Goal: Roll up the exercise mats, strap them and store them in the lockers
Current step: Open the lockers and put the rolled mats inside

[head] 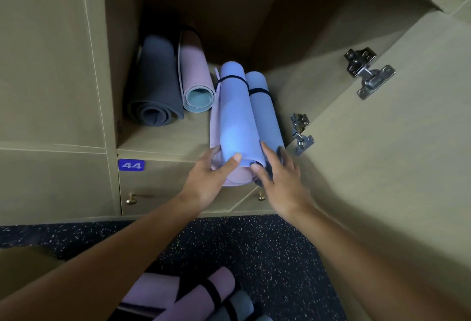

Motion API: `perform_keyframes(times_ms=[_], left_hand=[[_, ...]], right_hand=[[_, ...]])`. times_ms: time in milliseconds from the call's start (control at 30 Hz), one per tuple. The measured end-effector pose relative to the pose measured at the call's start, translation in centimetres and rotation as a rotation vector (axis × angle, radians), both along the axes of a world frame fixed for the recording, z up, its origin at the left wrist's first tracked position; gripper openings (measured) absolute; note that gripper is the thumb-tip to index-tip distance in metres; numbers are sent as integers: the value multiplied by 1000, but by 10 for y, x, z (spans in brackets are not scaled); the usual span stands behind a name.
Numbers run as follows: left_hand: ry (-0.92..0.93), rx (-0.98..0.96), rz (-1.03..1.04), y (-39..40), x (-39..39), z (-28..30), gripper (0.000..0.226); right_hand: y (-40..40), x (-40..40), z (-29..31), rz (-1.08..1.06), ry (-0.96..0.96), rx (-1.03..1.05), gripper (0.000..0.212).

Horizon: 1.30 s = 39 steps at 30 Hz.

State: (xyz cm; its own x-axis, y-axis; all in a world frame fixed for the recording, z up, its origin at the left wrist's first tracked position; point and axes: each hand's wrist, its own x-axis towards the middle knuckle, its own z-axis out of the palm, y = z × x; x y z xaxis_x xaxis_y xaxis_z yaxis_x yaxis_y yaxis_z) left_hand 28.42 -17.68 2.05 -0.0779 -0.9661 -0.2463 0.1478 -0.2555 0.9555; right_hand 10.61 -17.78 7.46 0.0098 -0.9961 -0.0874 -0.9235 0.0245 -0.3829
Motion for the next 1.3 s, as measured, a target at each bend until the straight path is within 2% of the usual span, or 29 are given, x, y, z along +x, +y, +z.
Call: perform_keyframes(times_ms=[67, 133, 267, 367, 433, 700, 767, 867, 900, 1033, 1200, 1300], left_hand=[[-86, 8, -15, 0, 5, 2, 96], [-145, 9, -11, 3, 11, 8, 97], [-287, -22, 12, 2, 23, 11, 75], [-646, -166, 60, 0, 37, 10, 49], [-759, -227, 128, -3, 49, 10, 42], [-809, -326, 310, -32, 86, 2, 41], [-800, -342, 331, -40, 87, 0, 41], [-801, -351, 318, -52, 87, -5, 40], [-808, -355, 306, -57, 88, -6, 39], [-785, -375, 301, -72, 92, -8, 33], [-807, -325, 194, -97, 103, -6, 43], [-799, -290, 136, -112, 110, -1, 49]], right_hand=[[-9, 2, -3, 17, 65, -51, 56], [-22, 5, -7, 26, 127, -66, 54], [-59, 16, -7, 17, 156, -73, 55], [-95, 22, -12, 21, 146, -60, 56], [-116, 26, -15, 27, 154, -70, 57], [-174, 39, -7, 23, 117, -95, 56], [-175, 38, -6, -12, 89, -202, 53], [-159, 39, -11, -38, -15, -484, 27], [-153, 40, -15, -12, -63, -508, 24], [-149, 39, -29, 205, -91, -366, 19], [-179, 40, -25, 244, -11, -294, 10], [-193, 47, -21, 258, 42, -180, 32]])
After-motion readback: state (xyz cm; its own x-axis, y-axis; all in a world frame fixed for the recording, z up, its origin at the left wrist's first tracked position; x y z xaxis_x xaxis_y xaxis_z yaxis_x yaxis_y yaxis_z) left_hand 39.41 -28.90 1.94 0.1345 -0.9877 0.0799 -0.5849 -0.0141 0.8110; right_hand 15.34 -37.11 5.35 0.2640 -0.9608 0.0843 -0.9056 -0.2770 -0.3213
